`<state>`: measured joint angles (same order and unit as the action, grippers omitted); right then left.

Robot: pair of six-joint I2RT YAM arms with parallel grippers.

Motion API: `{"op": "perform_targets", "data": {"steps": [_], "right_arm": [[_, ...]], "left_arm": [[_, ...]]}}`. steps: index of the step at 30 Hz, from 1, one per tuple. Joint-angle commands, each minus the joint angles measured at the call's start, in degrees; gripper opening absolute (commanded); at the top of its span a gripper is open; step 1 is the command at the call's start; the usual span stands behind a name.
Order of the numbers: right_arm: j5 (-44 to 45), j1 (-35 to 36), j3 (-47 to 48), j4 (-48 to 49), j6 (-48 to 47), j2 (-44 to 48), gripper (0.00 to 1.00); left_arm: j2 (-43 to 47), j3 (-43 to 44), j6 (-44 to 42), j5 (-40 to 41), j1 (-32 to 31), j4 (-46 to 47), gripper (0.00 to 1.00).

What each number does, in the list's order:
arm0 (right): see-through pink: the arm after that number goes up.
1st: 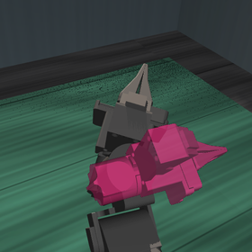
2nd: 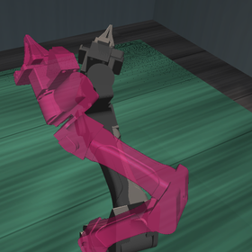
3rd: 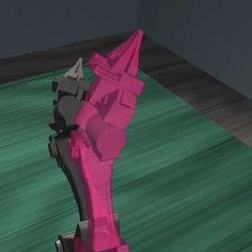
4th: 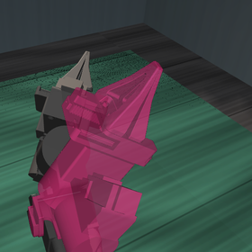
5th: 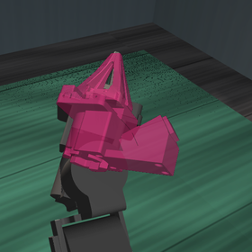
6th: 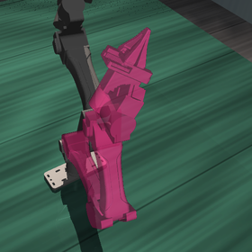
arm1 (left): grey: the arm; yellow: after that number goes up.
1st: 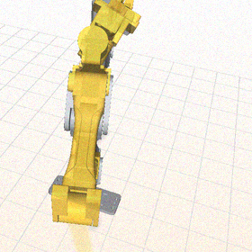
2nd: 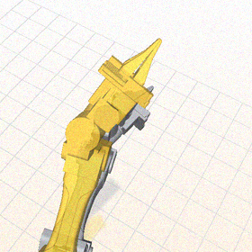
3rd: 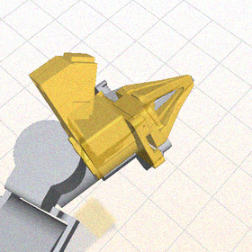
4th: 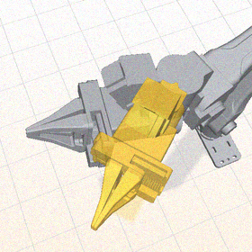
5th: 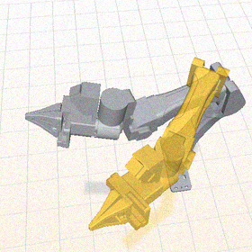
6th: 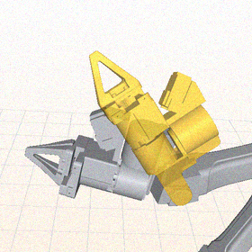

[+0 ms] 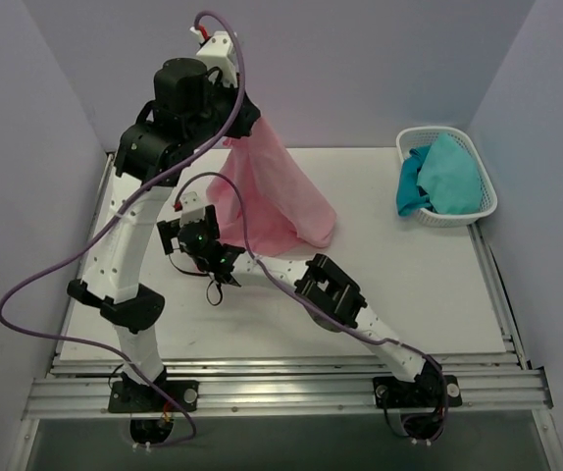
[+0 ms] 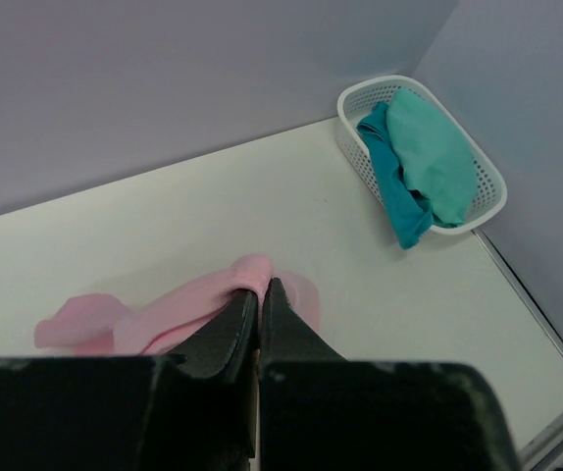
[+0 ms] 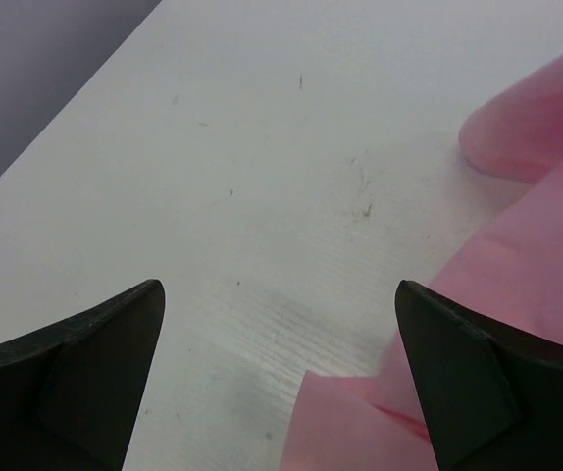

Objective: Fold and stack the t-shirts
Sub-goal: Flatten out the tshirt

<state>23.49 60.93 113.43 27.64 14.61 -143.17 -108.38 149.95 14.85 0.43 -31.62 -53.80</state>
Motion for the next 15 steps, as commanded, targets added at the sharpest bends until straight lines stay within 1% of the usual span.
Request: {"op": "perform_targets", "data": {"steps": [1, 2, 5, 8, 12, 15], "right_arm": [[7.3, -1.6, 6.1, -0.3, -1.8, -2.3, 1.0], [7.5, -2.1, 8.5, -1.3, -1.4, -3.9, 1.0], [9.7, -3.8, 12.0, -2.6, -0.2, -6.4, 1.0], [13.2, -5.1, 13.3, -3.2, -0.1, -7.8, 1.0], [17.3, -7.0, 12.1, -3.5, -0.5, -7.8, 1.0], [19.6, -8.1, 10.7, -6.4, 0.4, -6.6, 1.0]], "left_arm": [[6.6, -2.0, 1.0, 0.6, -2.0, 0.1, 0.02], [7.3, -2.6, 0.9, 1.3, -2.5, 0.1, 0.02], [9.5, -5.6, 0.8, 1.9, -3.5, 0.7, 0.02], [11.3, -9.0, 0.6, 3.3, -4.4, 1.9, 0.02], [12.7, -11.2, -0.1, 5.1, -4.9, 2.6, 0.02], [12.7, -12.0, -1.3, 6.8, -4.9, 3.3, 0.02]]}}
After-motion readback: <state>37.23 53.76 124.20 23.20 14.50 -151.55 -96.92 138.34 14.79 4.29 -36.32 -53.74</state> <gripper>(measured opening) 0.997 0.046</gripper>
